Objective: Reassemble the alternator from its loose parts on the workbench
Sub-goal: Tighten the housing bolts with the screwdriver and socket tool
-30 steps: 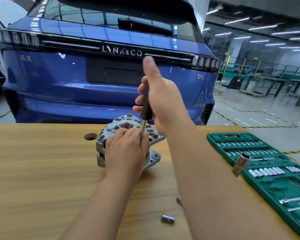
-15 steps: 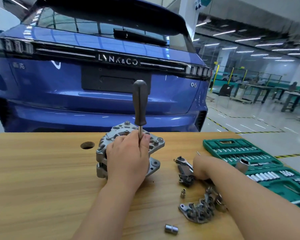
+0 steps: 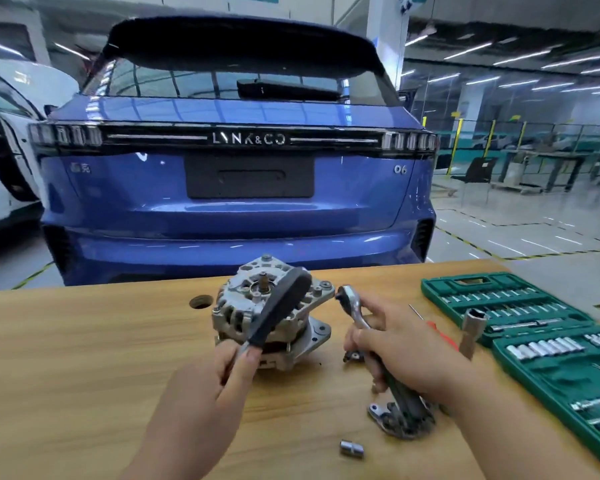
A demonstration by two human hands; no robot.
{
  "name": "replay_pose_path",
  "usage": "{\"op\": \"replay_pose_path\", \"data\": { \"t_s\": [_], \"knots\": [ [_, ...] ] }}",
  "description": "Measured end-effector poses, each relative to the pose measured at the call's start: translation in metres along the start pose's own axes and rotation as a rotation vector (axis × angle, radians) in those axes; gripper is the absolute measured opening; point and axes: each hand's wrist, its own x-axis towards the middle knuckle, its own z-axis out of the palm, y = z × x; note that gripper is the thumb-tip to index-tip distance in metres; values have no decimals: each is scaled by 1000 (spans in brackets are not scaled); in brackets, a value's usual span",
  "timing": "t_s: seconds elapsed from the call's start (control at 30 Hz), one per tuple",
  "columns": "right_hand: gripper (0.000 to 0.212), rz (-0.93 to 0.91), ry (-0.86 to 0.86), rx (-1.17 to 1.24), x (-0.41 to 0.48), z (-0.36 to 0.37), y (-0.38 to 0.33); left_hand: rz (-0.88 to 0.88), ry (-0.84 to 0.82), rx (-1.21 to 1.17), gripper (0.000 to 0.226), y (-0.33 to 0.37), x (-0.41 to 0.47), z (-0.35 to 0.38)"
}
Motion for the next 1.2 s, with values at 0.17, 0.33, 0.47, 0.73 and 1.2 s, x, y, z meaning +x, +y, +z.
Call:
{"op": "replay_pose_path", "data": {
  "t_s": [0.17,0.33,0.47,0.73,1.2],
  "knots": [
    [47,-73,159,-235,-26,33,21,-146,-164,148,27,-24,-30,13],
    [44,-99,241,-15,-36,40,37,-99,-138,114,31,-23,-29,20],
    [44,-121,243,15,-33,33,39,-94,-161,91,30,-29,-27,22],
    [50,-150,65,44,-34,23,33,-128,-266,40,30,-29,-26,20],
    [21,-129,-223,26,-38,41,-26,-96,-99,-162,33,-32,-23,39]
  ]
}}
